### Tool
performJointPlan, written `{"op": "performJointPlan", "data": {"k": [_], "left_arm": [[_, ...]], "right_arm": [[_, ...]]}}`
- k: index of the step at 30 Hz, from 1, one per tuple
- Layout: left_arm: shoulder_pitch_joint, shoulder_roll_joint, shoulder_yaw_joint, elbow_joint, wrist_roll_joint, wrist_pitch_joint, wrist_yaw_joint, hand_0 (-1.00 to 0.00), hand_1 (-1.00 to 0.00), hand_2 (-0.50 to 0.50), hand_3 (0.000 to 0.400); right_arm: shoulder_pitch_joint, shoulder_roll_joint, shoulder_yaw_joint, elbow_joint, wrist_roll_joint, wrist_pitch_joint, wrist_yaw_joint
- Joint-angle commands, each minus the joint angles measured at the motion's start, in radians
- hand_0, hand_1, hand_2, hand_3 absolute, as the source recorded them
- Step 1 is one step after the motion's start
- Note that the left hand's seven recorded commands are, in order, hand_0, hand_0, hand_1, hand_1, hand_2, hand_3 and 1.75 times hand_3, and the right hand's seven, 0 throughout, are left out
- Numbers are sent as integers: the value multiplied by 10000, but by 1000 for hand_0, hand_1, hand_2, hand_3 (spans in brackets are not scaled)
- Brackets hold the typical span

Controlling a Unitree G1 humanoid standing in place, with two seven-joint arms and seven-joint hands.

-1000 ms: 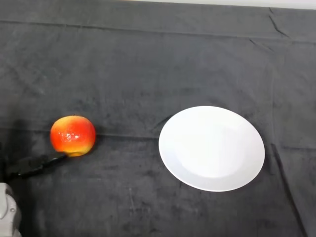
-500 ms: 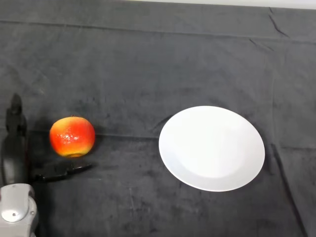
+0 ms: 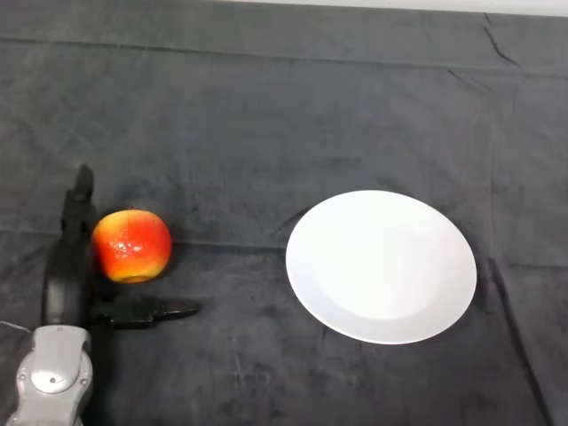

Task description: Move the apple to the plate

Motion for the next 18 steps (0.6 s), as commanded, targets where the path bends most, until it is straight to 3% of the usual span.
{"op": "performJointPlan", "data": {"k": [1,3,4,6,7,9,18], "left_arm": [[-328,-45,-343,-51,197,-164,-51,-831,-318,-257,333],[-315,-15,-442,-48,231,-155,-91,-882,-820,-31,353],[-310,-4,-487,-46,247,-147,-106,-867,-914,24,365],[-302,13,-573,-42,277,-127,-125,-875,-1000,63,400],[-300,18,-614,-40,291,-115,-132,-886,-1000,57,400],[-303,24,-687,-37,315,-88,-138,-1000,-1000,0,400],[-525,-83,-1082,-60,493,18,9,-1000,-1000,0,400]], "right_arm": [[-2,-221,-80,-60,74,-46,-20],[-2,-221,-80,-60,74,-46,-20],[-2,-221,-80,-60,74,-46,-21],[-2,-221,-80,-60,74,-46,-21],[-1,-220,-80,-61,75,-46,-21],[-1,-220,-79,-61,75,-46,-21],[-1,-220,-79,-62,75,-46,-22]]}}
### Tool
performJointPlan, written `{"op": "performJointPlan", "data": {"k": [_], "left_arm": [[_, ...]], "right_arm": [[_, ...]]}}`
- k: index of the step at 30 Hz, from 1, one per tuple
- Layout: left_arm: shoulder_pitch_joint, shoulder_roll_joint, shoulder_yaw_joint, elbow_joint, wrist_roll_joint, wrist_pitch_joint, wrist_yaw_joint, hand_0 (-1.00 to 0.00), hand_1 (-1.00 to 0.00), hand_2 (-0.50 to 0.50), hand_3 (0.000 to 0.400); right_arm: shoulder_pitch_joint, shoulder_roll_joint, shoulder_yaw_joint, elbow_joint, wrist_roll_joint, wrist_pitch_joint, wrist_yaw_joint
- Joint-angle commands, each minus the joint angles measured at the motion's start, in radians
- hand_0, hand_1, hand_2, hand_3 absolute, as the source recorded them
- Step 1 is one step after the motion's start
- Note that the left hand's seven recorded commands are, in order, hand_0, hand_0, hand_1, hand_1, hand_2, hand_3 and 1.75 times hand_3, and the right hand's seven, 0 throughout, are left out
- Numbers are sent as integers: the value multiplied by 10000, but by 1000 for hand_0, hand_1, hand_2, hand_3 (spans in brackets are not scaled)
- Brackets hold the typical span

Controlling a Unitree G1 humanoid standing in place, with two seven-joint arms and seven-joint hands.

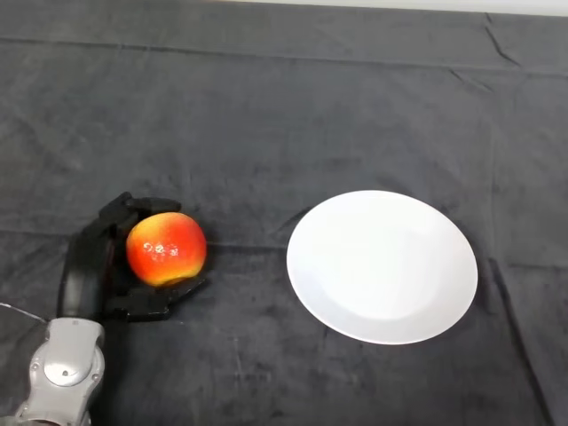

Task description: Move the apple to the plate

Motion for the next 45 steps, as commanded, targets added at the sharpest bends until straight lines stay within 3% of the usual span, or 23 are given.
{"op": "performJointPlan", "data": {"k": [1,16,31,45], "left_arm": [[-350,-104,-430,-72,330,2,0,-1000,-1000,0,400],[-670,-37,-1013,-224,743,-657,416,-1000,-1000,0,400],[-1398,-516,-1799,-268,1466,-1417,1630,-1000,-1000,0,400],[-2076,-960,-3067,-197,2125,-1403,2455,-1000,-1000,0,400]], "right_arm": [[-1,-220,-80,-62,75,-46,-21],[-3,-223,-80,-57,77,-46,-20],[-9,-231,-84,-38,80,-47,-13],[-18,-242,-89,-12,82,-50,-3]]}}
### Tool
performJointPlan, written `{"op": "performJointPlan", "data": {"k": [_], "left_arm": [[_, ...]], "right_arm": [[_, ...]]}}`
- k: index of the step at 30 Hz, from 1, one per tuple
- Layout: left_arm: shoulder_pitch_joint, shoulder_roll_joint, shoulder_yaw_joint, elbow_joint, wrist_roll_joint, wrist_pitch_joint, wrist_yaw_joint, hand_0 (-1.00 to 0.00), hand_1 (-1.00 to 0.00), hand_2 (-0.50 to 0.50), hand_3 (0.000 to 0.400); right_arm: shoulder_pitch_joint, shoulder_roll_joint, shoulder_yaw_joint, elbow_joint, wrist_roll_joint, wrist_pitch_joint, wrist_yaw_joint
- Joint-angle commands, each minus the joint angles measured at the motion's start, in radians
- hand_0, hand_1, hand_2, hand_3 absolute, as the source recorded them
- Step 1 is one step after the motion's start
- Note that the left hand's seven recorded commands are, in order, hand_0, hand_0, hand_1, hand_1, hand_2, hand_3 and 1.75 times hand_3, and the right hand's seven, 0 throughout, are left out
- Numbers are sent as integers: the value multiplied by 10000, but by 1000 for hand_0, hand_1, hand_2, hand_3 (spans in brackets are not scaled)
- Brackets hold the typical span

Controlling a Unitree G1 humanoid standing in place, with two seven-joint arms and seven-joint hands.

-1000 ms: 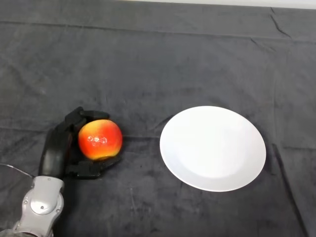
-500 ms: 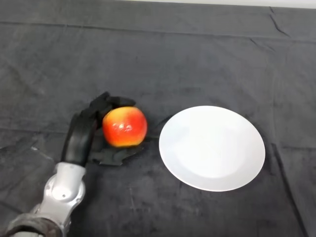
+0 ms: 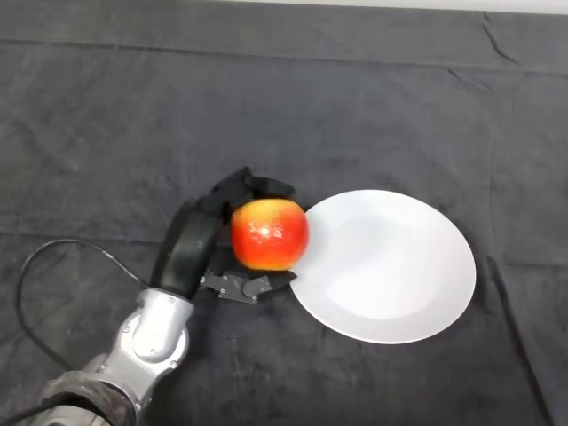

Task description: Move the apple to the plate

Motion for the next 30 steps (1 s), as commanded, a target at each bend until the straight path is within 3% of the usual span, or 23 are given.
{"op": "performJointPlan", "data": {"k": [1,15,30], "left_arm": [[-937,-60,-354,-190,194,-63,186,-1000,-1000,0,400],[-1372,-362,-1725,-281,32,357,436,-1000,-1000,0,400],[-1253,-371,-3667,-912,-362,1147,490,-1000,-1000,0,400]], "right_arm": [[-19,-243,-87,-11,82,-50,-2],[-26,-252,-92,11,84,-54,8],[-30,-255,-94,22,83,-57,14]]}}
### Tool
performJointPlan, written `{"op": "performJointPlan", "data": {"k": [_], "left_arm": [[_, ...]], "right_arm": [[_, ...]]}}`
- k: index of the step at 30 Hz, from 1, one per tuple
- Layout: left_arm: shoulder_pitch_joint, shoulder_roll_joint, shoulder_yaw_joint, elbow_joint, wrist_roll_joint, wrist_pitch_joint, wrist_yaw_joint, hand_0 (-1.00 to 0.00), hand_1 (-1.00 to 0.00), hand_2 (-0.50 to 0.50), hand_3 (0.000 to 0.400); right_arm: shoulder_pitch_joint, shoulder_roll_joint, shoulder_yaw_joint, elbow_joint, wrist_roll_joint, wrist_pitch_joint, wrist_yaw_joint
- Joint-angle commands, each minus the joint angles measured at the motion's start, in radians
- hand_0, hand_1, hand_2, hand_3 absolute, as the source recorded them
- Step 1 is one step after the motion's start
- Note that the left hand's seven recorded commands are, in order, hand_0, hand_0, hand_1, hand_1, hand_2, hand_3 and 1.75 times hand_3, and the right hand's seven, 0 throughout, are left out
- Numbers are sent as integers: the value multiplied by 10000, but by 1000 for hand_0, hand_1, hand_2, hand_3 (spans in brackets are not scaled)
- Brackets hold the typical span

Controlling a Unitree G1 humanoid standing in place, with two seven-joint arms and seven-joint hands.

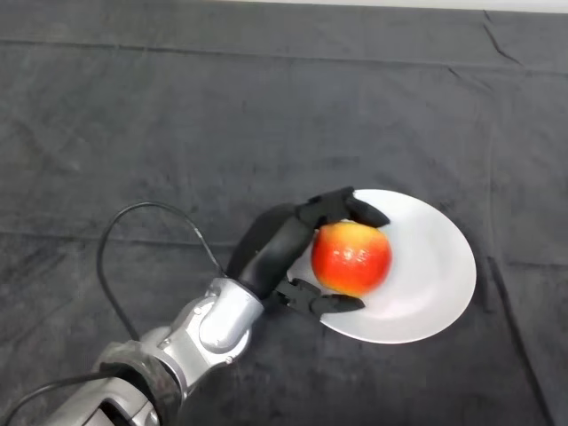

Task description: Move the apple to the plate

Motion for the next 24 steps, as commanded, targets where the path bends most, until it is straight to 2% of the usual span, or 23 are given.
{"op": "performJointPlan", "data": {"k": [1,8,10,12,13,14,15,16,18,22,23,24], "left_arm": [[-278,113,-260,-484,-329,232,88,-1000,-1000,0,400],[-271,209,-863,-721,-537,617,19,-1000,-1000,0,400],[-266,240,-983,-765,-580,706,19,-1000,-847,-76,400],[-264,267,-1094,-803,-622,801,26,-863,-565,-149,345],[-266,276,-1136,-816,-640,843,31,-800,-506,-147,320],[-267,287,-1182,-831,-661,889,38,-627,-204,-212,251],[-267,298,-1224,-843,-680,932,46,-525,-102,-212,210],[-269,305,-1257,-853,-696,970,54,-447,-47,-200,179],[-274,320,-1328,-873,-733,1053,77,-392,0,-196,157],[-289,346,-1435,-899,-787,1183,130,-271,0,-135,108],[-293,354,-1458,-904,-800,1210,145,-188,0,-94,75],[-296,363,-1479,-907,-813,1234,159,-169,0,-84,67]], "right_arm": [[-30,-256,-92,23,83,-57,15],[-30,-256,-92,24,82,-58,16],[-30,-256,-92,24,82,-58,16],[-30,-256,-92,24,81,-58,16],[-30,-256,-92,24,81,-58,16],[-30,-256,-92,24,81,-58,16],[-30,-256,-92,24,81,-58,16],[-30,-255,-92,24,81,-58,16],[-30,-255,-92,24,81,-58,16],[-30,-255,-92,24,80,-58,17],[-30,-255,-92,24,80,-58,17],[-30,-255,-92,24,80,-58,17]]}}
